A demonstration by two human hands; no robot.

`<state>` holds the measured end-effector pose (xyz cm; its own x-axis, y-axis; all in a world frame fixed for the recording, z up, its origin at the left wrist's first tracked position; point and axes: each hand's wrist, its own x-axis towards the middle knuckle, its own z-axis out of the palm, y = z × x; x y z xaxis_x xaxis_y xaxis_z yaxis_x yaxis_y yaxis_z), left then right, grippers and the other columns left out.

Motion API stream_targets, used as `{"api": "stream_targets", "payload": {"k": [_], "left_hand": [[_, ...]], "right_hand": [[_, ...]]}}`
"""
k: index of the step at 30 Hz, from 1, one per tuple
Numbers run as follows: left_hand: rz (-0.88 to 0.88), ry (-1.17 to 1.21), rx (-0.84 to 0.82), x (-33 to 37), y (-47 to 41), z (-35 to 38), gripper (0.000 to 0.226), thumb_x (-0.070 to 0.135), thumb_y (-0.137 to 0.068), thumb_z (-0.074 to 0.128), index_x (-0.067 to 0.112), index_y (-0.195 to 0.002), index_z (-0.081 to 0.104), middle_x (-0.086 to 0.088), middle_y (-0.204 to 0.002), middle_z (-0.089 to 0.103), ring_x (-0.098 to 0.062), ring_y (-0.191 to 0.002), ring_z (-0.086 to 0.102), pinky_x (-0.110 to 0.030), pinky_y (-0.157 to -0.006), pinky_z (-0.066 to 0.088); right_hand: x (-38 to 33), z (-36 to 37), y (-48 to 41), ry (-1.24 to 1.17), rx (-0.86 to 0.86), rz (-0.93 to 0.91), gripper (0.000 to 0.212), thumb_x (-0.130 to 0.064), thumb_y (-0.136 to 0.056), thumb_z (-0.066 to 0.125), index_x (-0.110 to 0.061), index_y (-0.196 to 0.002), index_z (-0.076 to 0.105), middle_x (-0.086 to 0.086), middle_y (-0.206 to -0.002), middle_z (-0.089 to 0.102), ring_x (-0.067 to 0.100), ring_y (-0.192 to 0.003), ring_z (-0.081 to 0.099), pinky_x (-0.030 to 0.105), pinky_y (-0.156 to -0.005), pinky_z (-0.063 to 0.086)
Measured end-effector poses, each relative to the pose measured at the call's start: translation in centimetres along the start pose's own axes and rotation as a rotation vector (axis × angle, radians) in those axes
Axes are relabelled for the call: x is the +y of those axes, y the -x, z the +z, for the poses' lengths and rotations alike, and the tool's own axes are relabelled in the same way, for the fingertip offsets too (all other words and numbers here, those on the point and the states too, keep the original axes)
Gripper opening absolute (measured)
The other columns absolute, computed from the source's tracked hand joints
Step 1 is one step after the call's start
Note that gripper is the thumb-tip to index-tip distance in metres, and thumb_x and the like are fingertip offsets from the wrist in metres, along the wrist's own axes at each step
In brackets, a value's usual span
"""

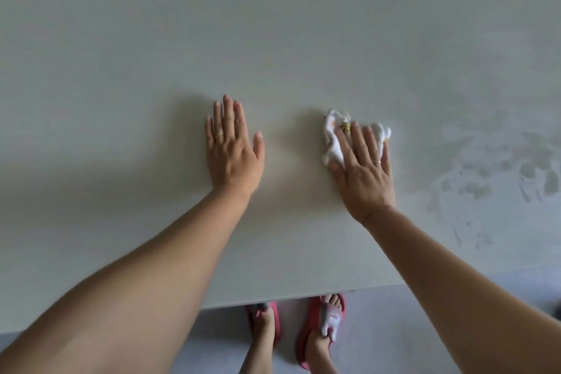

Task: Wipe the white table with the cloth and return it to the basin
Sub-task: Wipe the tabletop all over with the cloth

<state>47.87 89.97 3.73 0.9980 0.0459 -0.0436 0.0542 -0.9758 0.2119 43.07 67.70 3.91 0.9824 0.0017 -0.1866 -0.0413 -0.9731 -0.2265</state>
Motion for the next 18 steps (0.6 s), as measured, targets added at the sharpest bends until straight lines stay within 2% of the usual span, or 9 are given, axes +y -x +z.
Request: {"api": "stream_targets", "payload": {"k": [2,4,6,9,10,12,15,16,18], "left_hand": [[0.044,0.039,0.001,1.2,3.6,0.3,0.063,0.035,-0.093,0.036,0.003,-0.147,0.028,-0.015,-0.156,0.023,-0.030,-0.145,0.020,-0.041,-0.117,0.011],[0.099,0.046,-0.015,2.1,6.7,0.8,0.062,0.035,-0.093,0.035,0.001,-0.145,0.032,-0.016,-0.153,0.028,-0.031,-0.143,0.025,-0.043,-0.117,0.017],[0.110,0.033,-0.025,2.1,8.3,1.4,0.063,0.034,-0.091,0.036,0.000,-0.144,0.033,-0.017,-0.152,0.029,-0.031,-0.142,0.027,-0.044,-0.116,0.020],[0.105,0.011,-0.019,1.8,8.5,1.8,0.064,0.036,-0.091,0.035,0.002,-0.145,0.032,-0.015,-0.154,0.027,-0.030,-0.143,0.024,-0.042,-0.118,0.015],[0.103,0.007,-0.016,1.9,8.5,1.8,0.064,0.036,-0.092,0.036,0.002,-0.146,0.031,-0.015,-0.154,0.027,-0.029,-0.143,0.024,-0.042,-0.118,0.015],[0.101,0.006,-0.011,2.0,8.5,1.9,0.063,0.036,-0.093,0.037,0.003,-0.146,0.031,-0.014,-0.154,0.027,-0.028,-0.144,0.023,-0.041,-0.118,0.014],[0.094,-0.008,-0.004,2.0,8.5,2.0,0.064,0.037,-0.093,0.036,0.003,-0.146,0.030,-0.014,-0.154,0.027,-0.028,-0.144,0.022,-0.040,-0.118,0.013],[0.092,-0.011,-0.009,2.0,8.5,2.0,0.064,0.037,-0.092,0.035,0.003,-0.146,0.030,-0.015,-0.155,0.026,-0.029,-0.144,0.022,-0.041,-0.118,0.013],[0.092,-0.019,-0.031,2.1,8.4,1.9,0.065,0.037,-0.092,0.033,0.003,-0.146,0.030,-0.016,-0.154,0.026,-0.030,-0.144,0.023,-0.043,-0.117,0.014]], "right_hand": [[-2.1,0.7,0.8,-0.060,0.021,0.180,0.059,-0.048,-0.098,0.031,-0.032,-0.151,0.010,0.001,-0.161,0.005,0.020,-0.148,-0.003,0.040,-0.118,-0.008],[-4.6,1.5,2.7,-0.074,0.006,0.172,0.061,-0.052,-0.098,0.025,-0.031,-0.152,0.007,0.001,-0.161,0.002,0.023,-0.148,-0.006,0.041,-0.118,-0.011],[-5.3,1.9,5.2,-0.019,-0.037,-0.051,0.059,-0.053,-0.097,0.021,-0.030,-0.152,0.013,-0.001,-0.159,0.008,0.023,-0.148,-0.001,0.042,-0.119,-0.003],[-1.1,1.1,5.9,0.084,-0.045,-0.360,0.055,-0.048,-0.098,0.026,-0.026,-0.148,0.028,0.001,-0.156,0.022,0.024,-0.146,0.014,0.047,-0.116,0.019],[0.6,0.7,5.7,0.099,-0.045,-0.347,0.056,-0.048,-0.097,0.027,-0.026,-0.149,0.026,0.000,-0.156,0.022,0.023,-0.146,0.012,0.048,-0.116,0.020],[3.0,-0.1,5.2,0.059,-0.054,-0.164,0.059,-0.051,-0.095,0.024,-0.029,-0.149,0.017,-0.001,-0.158,0.014,0.019,-0.146,0.005,0.044,-0.119,0.011],[1.9,0.3,6.0,0.000,0.001,0.088,0.061,-0.053,-0.096,0.027,-0.029,-0.151,0.016,0.002,-0.159,0.012,0.023,-0.147,0.002,0.042,-0.118,0.000],[0.6,0.9,6.8,-0.016,0.007,0.120,0.061,-0.053,-0.097,0.031,-0.028,-0.151,0.017,0.004,-0.159,0.013,0.026,-0.147,0.003,0.043,-0.118,-0.001],[-2.2,2.1,9.3,-0.013,-0.003,0.035,0.061,-0.051,-0.096,0.035,-0.029,-0.151,0.018,0.003,-0.159,0.014,0.028,-0.147,0.004,0.045,-0.119,0.002]]}}
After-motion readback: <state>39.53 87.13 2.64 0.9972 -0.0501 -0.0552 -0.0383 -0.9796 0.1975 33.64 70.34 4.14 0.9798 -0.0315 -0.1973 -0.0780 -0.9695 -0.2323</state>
